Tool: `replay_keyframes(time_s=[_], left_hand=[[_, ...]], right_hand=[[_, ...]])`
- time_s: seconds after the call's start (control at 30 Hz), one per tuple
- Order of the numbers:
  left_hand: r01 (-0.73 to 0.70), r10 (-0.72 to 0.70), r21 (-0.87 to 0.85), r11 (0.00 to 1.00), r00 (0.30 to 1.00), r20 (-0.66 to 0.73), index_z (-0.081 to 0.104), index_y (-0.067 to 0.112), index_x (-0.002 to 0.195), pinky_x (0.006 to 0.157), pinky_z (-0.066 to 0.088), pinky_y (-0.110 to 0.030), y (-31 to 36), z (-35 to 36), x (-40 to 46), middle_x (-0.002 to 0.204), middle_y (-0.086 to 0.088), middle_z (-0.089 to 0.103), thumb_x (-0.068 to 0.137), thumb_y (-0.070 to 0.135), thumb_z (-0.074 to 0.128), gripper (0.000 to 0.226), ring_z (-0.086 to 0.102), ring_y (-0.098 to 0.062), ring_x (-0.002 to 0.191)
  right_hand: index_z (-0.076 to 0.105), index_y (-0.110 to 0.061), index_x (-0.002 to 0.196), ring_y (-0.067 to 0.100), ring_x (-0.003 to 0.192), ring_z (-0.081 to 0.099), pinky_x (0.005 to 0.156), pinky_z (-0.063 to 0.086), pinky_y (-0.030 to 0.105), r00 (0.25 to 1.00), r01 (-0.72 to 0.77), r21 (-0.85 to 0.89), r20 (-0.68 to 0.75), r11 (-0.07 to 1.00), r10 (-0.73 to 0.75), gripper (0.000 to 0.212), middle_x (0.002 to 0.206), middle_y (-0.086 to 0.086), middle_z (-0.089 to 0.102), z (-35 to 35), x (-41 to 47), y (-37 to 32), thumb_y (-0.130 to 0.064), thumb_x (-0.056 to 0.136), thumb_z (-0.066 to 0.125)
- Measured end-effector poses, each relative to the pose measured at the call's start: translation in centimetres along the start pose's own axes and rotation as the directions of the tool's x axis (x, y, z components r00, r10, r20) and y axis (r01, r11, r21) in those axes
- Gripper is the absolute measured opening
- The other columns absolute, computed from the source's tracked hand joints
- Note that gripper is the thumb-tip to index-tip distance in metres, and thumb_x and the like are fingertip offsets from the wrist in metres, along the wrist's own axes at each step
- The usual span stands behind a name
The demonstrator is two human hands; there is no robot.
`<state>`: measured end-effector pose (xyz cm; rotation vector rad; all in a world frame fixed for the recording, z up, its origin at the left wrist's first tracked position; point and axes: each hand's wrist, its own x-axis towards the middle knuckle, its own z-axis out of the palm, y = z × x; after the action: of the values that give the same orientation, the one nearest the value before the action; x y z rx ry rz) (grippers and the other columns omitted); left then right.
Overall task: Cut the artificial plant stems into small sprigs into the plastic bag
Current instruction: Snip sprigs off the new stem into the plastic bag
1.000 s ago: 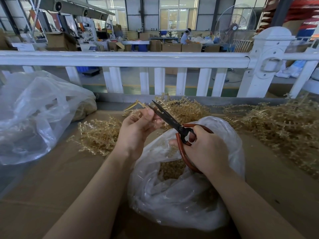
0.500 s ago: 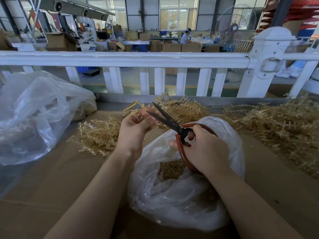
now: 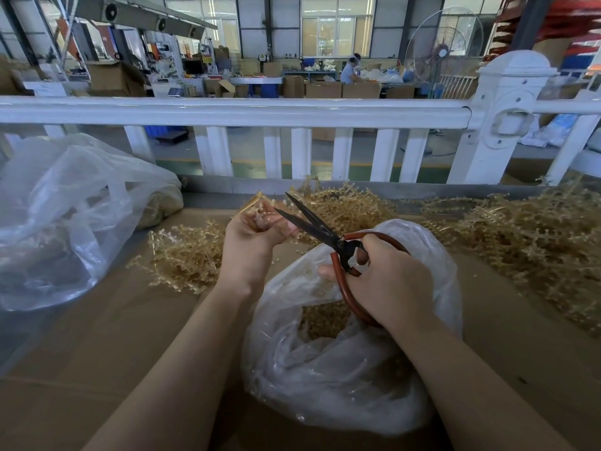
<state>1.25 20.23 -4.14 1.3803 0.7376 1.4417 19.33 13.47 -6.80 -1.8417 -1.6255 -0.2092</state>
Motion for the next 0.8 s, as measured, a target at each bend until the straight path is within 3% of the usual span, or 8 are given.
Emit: replay_keyframes(time_s=[0.17,0.37,0.53,0.7,0.8], left_hand=[[0.007,-0.008,-0.04,0.999,1.0,-0.016,0.067,-0.006,0.093,0.073,0.054,-0.024,0.12,0.11,0.03,0.08,-0.005,0.074,0.083,-0.01,0.067,0.011,0.068,-0.013,0.074],[0.053,-0.056,-0.145,0.988,0.998,-0.022,0.059,0.008,0.088,0.06,0.049,-0.016,0.46,0.35,-0.01,0.071,-0.001,0.069,0.081,-0.012,0.067,0.023,0.064,-0.007,0.062],[0.069,-0.073,-0.146,0.987,0.997,-0.023,0.061,0.013,0.089,0.063,0.051,-0.019,0.43,0.19,0.06,0.076,-0.005,0.069,0.081,-0.011,0.068,0.026,0.066,-0.012,0.066],[0.083,-0.084,-0.138,0.987,0.996,-0.006,0.06,-0.003,0.102,0.074,0.053,-0.027,0.11,-0.06,0.16,0.079,-0.007,0.07,0.081,-0.006,0.069,0.023,0.066,-0.016,0.072],[0.088,-0.088,-0.131,0.987,0.996,0.004,0.068,0.002,0.089,0.08,0.054,-0.031,0.43,-0.05,-0.01,0.079,-0.007,0.071,0.073,0.007,0.075,0.018,0.066,-0.019,0.076]], right_hand=[[0.043,-0.033,0.07,-0.001,0.054,0.046,0.049,0.028,0.016,1.0,0.012,-0.015,-0.01,1.0,-0.013,0.058,0.06,-0.016,0.049,-0.13,0.04,-0.01,-0.091,0.07,0.046],[0.041,-0.031,0.065,0.002,0.05,0.047,0.046,0.033,0.018,0.999,0.027,0.003,-0.044,1.0,-0.027,0.062,0.056,-0.014,0.049,-0.06,-0.18,0.08,-0.092,0.069,0.039],[0.033,-0.033,0.062,0.0,0.047,0.042,0.047,0.028,0.017,0.997,0.054,0.002,-0.05,0.999,-0.053,0.058,0.054,-0.017,0.043,-0.1,-0.17,0.03,-0.088,0.071,0.047],[0.032,-0.031,0.061,0.003,0.045,0.04,0.046,0.027,0.019,0.997,0.054,-0.003,-0.059,0.999,-0.054,0.059,0.051,-0.014,0.04,-0.15,-0.2,-0.06,-0.077,0.076,0.064],[0.029,-0.032,0.06,0.002,0.045,0.039,0.046,0.026,0.019,0.996,0.064,0.009,-0.07,0.998,-0.063,0.06,0.05,-0.014,0.039,-0.24,-0.29,-0.29,-0.074,0.076,0.067]])
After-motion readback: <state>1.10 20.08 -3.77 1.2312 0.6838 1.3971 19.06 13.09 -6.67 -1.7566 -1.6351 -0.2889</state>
